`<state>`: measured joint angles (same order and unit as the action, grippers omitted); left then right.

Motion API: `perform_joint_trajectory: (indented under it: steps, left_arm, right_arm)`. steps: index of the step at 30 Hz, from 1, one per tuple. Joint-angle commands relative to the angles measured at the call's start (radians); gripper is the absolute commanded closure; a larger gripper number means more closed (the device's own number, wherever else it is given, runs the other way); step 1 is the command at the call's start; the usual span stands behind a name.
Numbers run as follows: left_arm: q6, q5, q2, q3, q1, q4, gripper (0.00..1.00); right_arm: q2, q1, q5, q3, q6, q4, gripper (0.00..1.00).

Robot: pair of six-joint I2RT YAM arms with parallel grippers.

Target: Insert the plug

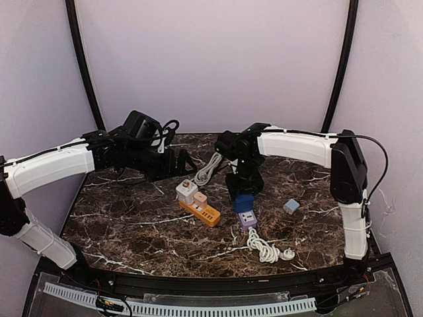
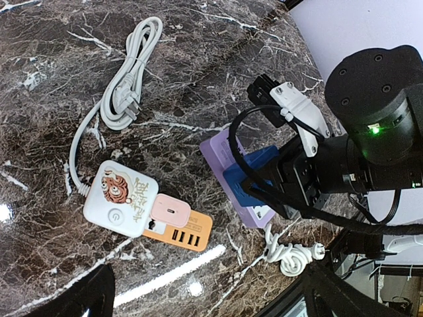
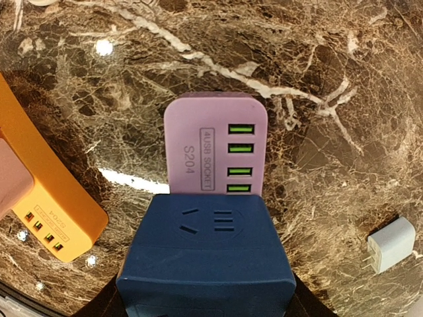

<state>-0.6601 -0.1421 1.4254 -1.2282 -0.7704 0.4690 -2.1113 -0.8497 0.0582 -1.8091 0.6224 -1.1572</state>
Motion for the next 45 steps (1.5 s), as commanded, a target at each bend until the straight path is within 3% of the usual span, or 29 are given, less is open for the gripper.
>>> perform_joint_trajectory:
  steps: [1,21,36,45]
  left_arm:
    - [-0.01,-0.003,-0.013,-0.005,0.005,0.034,0.0]
    - [-0.017,0.001,-0.027,-0.008,0.005,0.055,0.0]
    - [-0.029,0.022,-0.025,-0.019,0.005,0.054,0.0]
    - [-0.036,0.035,-0.035,-0.017,0.004,0.048,0.0]
  right_arm:
    - [-0.152,-0.03,0.09,0.041,0.018,-0.061,1.0]
    - [-0.156,-0.014,0.033,0.229,-0.051,0.101,1.0]
    - [-0.166,0.0,0.066,0.204,-0.1,0.08,1.0]
    - [-0.137,0.001,0.077,0.198,-0.087,0.068,0.75]
